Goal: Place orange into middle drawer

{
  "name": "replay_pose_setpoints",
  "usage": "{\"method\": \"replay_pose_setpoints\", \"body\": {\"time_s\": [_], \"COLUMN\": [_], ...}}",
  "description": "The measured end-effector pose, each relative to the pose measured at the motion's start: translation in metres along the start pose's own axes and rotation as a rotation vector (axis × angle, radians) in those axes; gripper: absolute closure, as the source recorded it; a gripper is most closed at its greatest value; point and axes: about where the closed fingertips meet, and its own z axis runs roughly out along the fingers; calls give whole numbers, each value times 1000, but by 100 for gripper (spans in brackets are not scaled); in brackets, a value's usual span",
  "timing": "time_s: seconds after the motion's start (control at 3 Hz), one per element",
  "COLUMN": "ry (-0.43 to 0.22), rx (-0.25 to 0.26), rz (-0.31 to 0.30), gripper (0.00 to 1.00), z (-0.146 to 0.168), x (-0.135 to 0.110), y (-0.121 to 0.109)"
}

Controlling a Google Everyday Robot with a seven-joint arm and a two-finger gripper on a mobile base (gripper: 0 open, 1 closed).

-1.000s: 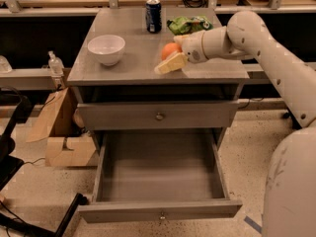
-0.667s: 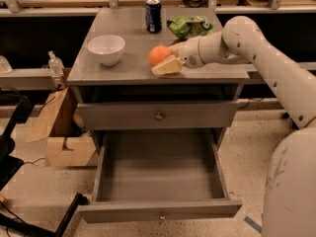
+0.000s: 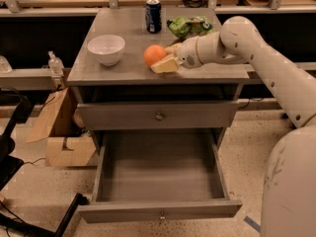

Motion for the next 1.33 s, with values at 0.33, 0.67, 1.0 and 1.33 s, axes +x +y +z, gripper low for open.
{"method": "replay_pose_setpoints", "body": {"time_s": [0.33, 0.67, 1.0, 1.33], "ry": [0, 0, 0, -1], "rx": [-6, -6, -11, -20], "rz": [0, 0, 1, -1], "gripper": [41, 41, 23, 0], "z": [3, 4, 7, 11], "x": [0, 0, 0, -2], "y": [2, 2, 3, 6]}}
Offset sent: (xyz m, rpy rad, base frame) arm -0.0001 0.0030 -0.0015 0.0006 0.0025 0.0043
